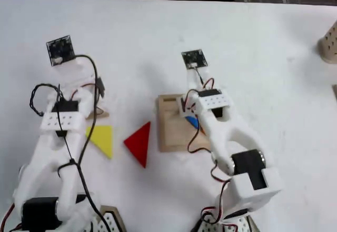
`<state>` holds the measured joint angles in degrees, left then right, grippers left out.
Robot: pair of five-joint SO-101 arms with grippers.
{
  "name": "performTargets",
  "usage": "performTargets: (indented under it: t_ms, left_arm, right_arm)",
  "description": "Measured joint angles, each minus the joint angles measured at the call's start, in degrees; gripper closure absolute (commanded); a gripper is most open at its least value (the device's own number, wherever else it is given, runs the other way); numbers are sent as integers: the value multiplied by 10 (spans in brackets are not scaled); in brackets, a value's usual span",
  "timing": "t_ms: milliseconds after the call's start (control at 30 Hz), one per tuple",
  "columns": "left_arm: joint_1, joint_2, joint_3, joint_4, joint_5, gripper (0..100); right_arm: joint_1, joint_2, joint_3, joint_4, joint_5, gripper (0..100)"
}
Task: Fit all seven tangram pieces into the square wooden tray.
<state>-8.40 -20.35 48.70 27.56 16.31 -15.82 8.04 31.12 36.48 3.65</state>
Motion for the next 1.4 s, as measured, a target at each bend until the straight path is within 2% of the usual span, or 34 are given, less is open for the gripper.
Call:
performTargets:
  t_ms: [500,633,767,1067,1267,1400]
  left_arm:
    - [0,0,0,0,0,928]
    - [0,0,0,0,0,928]
    - [0,0,0,0,0,928]
    - [0,0,0,0,0,928]
    - [0,0,0,0,0,928]
    - [0,0,0,0,0,928]
  right_arm:
    - [45,11,-77,115,2,981]
    - [44,-32,-76,135,3,981]
    - [30,-105,-21,135,3,981]
    - [-78,-203,149,74,3,981]
    - [-75,-169,147,63,40,981]
    - [-41,-127,124,63,70,981]
